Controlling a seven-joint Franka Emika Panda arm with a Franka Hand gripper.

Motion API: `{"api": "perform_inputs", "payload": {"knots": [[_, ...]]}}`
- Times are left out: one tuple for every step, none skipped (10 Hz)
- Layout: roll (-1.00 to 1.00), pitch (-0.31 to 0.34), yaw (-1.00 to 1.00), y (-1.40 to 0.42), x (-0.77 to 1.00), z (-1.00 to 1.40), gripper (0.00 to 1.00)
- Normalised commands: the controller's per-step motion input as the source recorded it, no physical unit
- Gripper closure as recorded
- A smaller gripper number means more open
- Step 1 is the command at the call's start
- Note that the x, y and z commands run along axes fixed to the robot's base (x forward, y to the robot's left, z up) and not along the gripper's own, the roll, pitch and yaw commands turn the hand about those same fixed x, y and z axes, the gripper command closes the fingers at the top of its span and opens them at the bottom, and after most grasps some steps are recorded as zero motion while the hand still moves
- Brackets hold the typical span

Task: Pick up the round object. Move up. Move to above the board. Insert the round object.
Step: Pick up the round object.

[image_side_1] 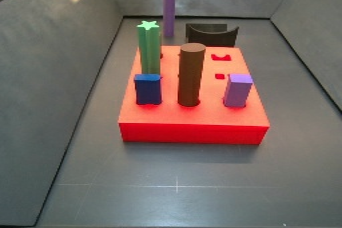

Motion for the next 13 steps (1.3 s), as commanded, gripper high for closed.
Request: {"api": "perform_inputs", "payload": {"knots": [[-0.02, -0.004, 0.0, 0.0, 0.0, 0.0, 0.0], [0.0, 0.0, 0.0, 0.0, -0.03, 0.0, 0.0], [0.04, -0.034, -0.12, 0.32, -0.41, -0.31, 0.0], [0.0, -0.011, 0.0, 0.61, 0.0, -0.41, 0.0], [0.0, 0.0, 0.0, 0.5, 0.09, -0.38, 0.0], [0.0, 0.0, 0.0, 0.02, 0.0, 0.0, 0.0], [0.0, 0.0, 0.0, 0.03, 0.0, -0.02, 0.0], [0.0, 0.0, -0.13, 0.06, 0.22, -0.42, 0.0], [0.0, 0.0, -0.12, 0.1, 0.51, -0.74, 0.0], [0.0, 0.0, -0.09, 0.12, 0.3, -0.82, 0.0], [0.0, 0.0, -0.07, 0.18, 0.3, -0.62, 0.0], [-0.01, 0.0, -0.06, 0.16, 0.1, -0.33, 0.0], [0.0, 0.0, 0.0, 0.01, 0.0, -0.02, 0.0]]}}
